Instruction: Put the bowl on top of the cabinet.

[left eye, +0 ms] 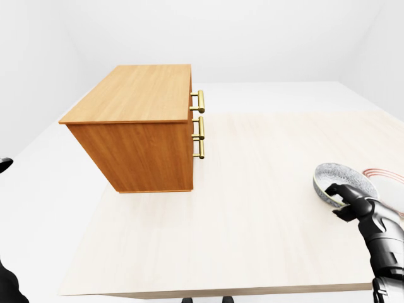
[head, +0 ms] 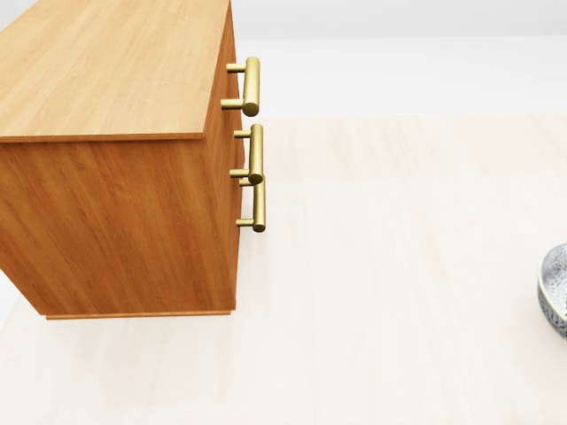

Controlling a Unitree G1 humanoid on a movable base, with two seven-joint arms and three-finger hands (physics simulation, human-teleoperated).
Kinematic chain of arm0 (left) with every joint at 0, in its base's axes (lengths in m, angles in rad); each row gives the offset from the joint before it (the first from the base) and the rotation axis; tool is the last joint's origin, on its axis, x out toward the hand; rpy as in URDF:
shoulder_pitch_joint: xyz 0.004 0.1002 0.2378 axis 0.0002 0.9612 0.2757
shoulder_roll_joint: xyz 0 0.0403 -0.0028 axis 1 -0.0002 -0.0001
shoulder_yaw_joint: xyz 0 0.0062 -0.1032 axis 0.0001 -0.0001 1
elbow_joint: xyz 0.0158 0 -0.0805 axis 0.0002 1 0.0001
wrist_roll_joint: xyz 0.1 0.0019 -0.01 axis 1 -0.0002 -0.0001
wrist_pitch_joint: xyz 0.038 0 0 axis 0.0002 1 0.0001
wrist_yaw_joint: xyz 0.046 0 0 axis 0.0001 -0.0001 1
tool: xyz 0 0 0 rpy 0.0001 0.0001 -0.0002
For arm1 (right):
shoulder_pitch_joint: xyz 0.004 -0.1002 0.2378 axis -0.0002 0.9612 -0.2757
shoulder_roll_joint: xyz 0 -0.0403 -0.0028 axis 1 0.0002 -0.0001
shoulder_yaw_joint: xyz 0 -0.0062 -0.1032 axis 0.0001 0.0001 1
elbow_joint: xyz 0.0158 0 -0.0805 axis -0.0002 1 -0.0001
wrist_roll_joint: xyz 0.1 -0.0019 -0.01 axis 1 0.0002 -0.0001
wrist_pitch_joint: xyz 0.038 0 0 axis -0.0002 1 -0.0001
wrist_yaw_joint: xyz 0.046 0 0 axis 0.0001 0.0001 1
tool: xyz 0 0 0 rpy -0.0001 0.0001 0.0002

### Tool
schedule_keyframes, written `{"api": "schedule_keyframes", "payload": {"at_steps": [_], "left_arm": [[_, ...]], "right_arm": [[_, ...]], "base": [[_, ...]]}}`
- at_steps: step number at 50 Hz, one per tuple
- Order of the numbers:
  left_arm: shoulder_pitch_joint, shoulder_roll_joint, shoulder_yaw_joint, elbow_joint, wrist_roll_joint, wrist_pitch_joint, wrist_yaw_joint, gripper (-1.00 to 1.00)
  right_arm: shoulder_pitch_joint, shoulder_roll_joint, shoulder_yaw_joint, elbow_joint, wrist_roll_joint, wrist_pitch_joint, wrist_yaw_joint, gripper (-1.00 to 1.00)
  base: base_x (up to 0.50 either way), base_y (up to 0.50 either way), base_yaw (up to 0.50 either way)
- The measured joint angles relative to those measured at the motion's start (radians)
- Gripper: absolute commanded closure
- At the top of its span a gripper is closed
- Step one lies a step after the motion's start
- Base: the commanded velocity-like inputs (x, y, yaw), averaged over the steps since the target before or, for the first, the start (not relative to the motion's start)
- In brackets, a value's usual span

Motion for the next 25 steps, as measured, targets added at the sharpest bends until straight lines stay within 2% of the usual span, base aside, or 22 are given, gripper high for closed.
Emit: {"api": "schedule_keyframes", "payload": {"at_steps": [18,25], "left_arm": [[0.0,-0.003,-0.003,0.004,0.005,0.0,-0.003,-1.0],[0.0,-0.003,-0.005,0.005,0.006,0.0,-0.002,-1.0]], "right_arm": [[-0.02,-0.004,0.019,0.028,-0.007,0.0,-0.028,1.0],[-0.04,-0.018,0.026,0.0,-0.028,0.0,0.023,1.0]], "base": [[0.0,0.0,0.0],[0.0,0.0,0.0]]}}
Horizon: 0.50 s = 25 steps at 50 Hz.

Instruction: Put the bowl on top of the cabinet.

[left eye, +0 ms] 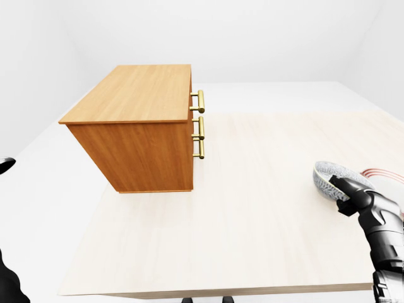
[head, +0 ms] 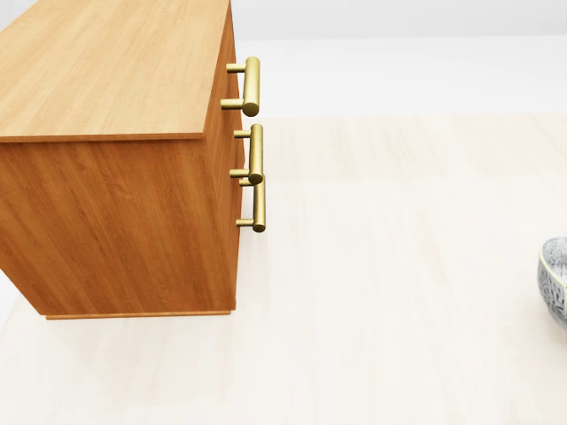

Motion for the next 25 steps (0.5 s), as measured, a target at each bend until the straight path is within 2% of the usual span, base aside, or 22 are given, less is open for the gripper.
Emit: {"api": "schedule_keyframes", "payload": {"at_steps": [6,12,19,25], "left_arm": [[-0.002,0.0,-0.004,-0.001,0.002,0.0,0.0,-1.0],[-0.003,0.0,-0.005,-0.001,0.002,0.0,0.001,-1.0],[-0.003,-0.001,-0.006,0.002,0.0,0.0,0.0,-1.0],[-0.003,-0.002,-0.007,0.003,-0.002,0.0,0.0,-1.0]], "right_arm": [[-0.176,-0.016,0.055,0.028,-0.09,0.0,0.097,1.0],[-0.498,-0.01,0.122,0.139,-0.218,0.0,0.161,1.0],[-0.825,0.044,0.179,0.273,-0.362,0.0,0.198,1.0],[-1.035,0.123,0.212,0.357,-0.461,0.0,0.206,1.0]], "base": [[0.0,0.0,0.0],[0.0,0.0,0.0],[0.0,0.0,0.0],[0.0,0.0,0.0]]}}
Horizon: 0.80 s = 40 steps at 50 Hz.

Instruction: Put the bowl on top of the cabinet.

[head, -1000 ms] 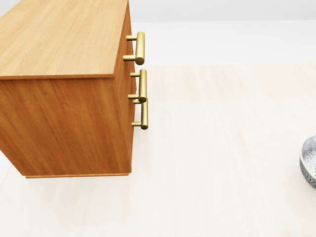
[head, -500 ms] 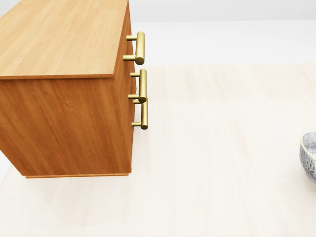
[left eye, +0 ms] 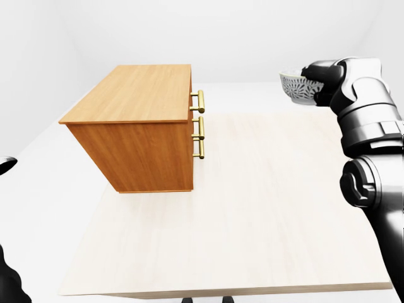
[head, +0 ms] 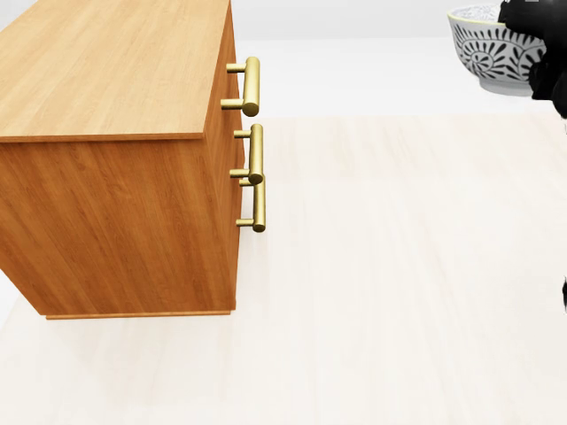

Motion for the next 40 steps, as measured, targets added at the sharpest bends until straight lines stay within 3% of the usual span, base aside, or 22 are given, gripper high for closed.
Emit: {"api": "schedule_keyframes", "payload": {"at_steps": [9,22,40], "left_arm": [[0.001,0.003,0.005,0.002,-0.012,0.0,0.001,-1.0],[0.004,0.008,0.017,0.004,-0.038,0.0,0.006,-1.0],[0.007,0.009,0.016,0.008,-0.051,0.0,0.01,-1.0]], "right_arm": [[-0.202,0.156,0.004,0.073,-0.064,0.0,-0.033,1.0],[-0.356,0.384,0.006,0.117,-0.036,0.0,-0.094,1.0],[-0.467,0.544,0.017,0.126,0.018,0.0,-0.129,1.0]], "base": [[0.0,0.0,0.0],[0.0,0.0,0.0],[0.0,0.0,0.0]]}}
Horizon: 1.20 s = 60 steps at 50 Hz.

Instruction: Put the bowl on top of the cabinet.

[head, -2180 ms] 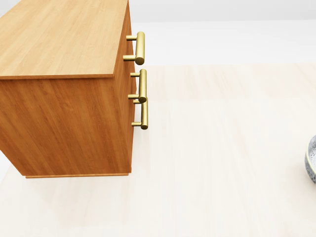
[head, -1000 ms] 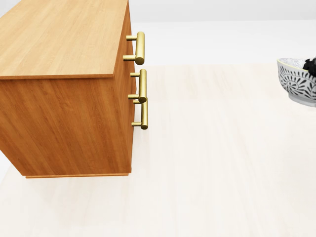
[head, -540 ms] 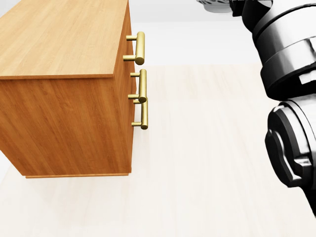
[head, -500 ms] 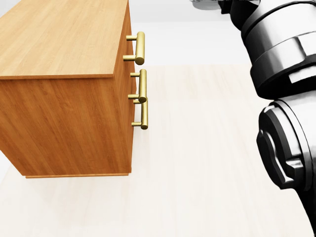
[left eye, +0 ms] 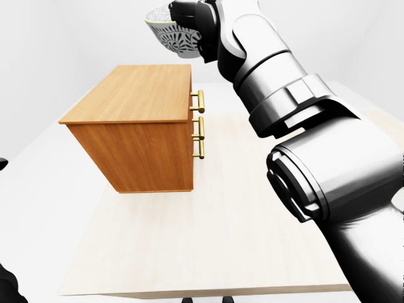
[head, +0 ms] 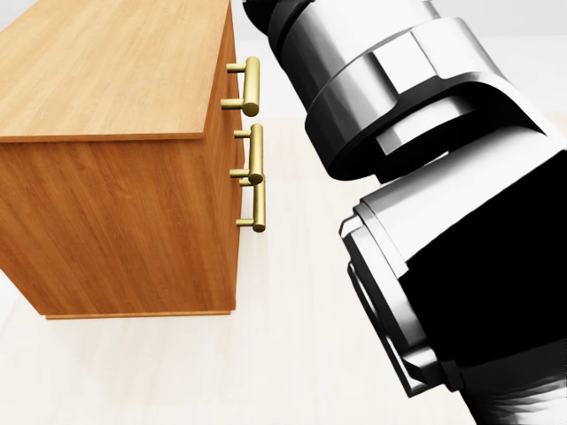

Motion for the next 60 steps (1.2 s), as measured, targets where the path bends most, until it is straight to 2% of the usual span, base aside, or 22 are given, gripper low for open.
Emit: {"api": "schedule_keyframes", "payload": {"at_steps": [19,60], "left_arm": [[0.002,-0.002,-0.003,0.0,-0.002,0.0,0.002,-1.0],[0.002,0.0,0.001,0.001,-0.008,0.0,0.003,-1.0]], "right_arm": [[-0.017,0.071,0.005,-0.003,0.064,0.0,-0.015,1.0],[0.08,0.145,0.032,-0.008,0.155,0.0,-0.066,1.0]], "base": [[0.0,0.0,0.0],[0.0,0.0,0.0]]}}
